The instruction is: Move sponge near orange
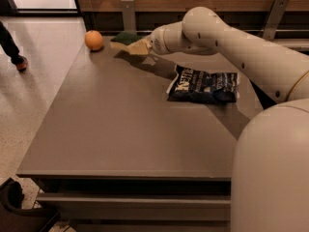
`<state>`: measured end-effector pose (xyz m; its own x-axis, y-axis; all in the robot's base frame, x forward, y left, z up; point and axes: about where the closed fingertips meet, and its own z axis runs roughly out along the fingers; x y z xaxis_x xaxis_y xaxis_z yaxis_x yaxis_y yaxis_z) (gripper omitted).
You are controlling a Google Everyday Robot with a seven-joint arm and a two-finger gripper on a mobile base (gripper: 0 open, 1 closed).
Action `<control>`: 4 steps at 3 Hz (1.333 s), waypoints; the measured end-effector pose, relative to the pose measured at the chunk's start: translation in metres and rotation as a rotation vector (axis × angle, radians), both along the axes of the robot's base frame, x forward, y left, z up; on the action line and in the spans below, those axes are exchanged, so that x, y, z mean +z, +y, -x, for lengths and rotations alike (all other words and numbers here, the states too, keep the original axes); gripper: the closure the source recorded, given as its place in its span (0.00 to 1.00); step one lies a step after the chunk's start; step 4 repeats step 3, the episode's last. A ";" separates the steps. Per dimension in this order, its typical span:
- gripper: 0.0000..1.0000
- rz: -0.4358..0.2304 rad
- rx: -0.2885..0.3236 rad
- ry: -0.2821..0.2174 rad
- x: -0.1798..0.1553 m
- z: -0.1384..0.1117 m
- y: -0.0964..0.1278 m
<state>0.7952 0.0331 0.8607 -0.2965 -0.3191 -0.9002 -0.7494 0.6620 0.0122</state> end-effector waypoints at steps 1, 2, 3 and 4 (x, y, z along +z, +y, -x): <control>0.28 0.000 0.003 0.002 -0.001 0.000 0.002; 0.00 0.000 0.008 0.005 -0.003 0.001 0.006; 0.00 0.000 0.009 0.005 -0.003 0.001 0.006; 0.00 0.000 0.009 0.005 -0.003 0.001 0.006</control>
Offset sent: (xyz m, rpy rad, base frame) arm -0.0002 0.0017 -0.0009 0.0001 0.0013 0.0023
